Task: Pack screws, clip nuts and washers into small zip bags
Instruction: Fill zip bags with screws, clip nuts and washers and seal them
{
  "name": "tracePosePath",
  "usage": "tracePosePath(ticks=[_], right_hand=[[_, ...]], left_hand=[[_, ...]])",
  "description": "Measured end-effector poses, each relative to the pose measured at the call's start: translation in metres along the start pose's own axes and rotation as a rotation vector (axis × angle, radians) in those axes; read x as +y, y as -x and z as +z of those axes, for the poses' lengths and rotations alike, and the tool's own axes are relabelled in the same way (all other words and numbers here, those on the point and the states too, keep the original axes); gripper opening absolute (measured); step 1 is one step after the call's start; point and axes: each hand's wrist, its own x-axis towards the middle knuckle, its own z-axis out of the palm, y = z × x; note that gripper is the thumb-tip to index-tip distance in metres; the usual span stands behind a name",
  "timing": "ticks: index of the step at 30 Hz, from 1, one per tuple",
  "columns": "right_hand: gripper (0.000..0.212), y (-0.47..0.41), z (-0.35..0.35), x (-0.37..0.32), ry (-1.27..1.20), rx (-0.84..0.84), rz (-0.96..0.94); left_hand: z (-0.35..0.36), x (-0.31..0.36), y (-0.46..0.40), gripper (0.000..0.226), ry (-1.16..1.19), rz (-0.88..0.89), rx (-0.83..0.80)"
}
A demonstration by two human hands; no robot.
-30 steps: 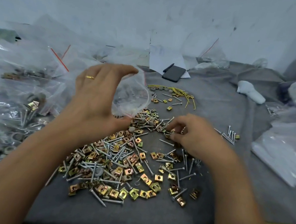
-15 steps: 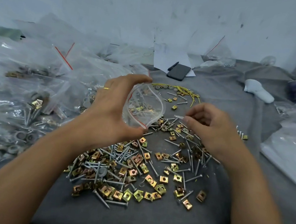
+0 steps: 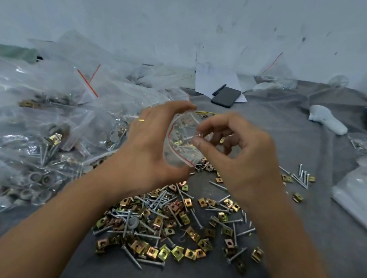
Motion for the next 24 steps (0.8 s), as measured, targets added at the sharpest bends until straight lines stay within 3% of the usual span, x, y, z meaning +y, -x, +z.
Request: tracePosePath(ticks=[3,7,13,19,24], right_hand=[[0.026,-0.002,-0.004,0.004,-0.025,0.048,0.03],[0.01,0.002,-0.032,0.026,0.041,0.182,0.199],[0.013,0.014,-0.057,0.053,0.483,-0.22,0.572],[0.014,0.008,-0.042,0.045,0.582,-0.316,0.699],[0.009,0.004,-0.027,0.043,0.74,-0.367,0.675]], left_hand=[[-0.001,0.0,0.0,0.089,0.02,-0.023,-0.01],[-0.003,-0.001,-0.001,0.087,0.034,-0.037,-0.048],[-0.001,-0.006,-0.003,0.088,0.064,-0.042,-0.047],[0.001,-0.008,-0.002,0.087,0.051,-0.016,-0.034],[0.0,-0.006,-0.002,0.086,0.044,-0.011,-0.027]])
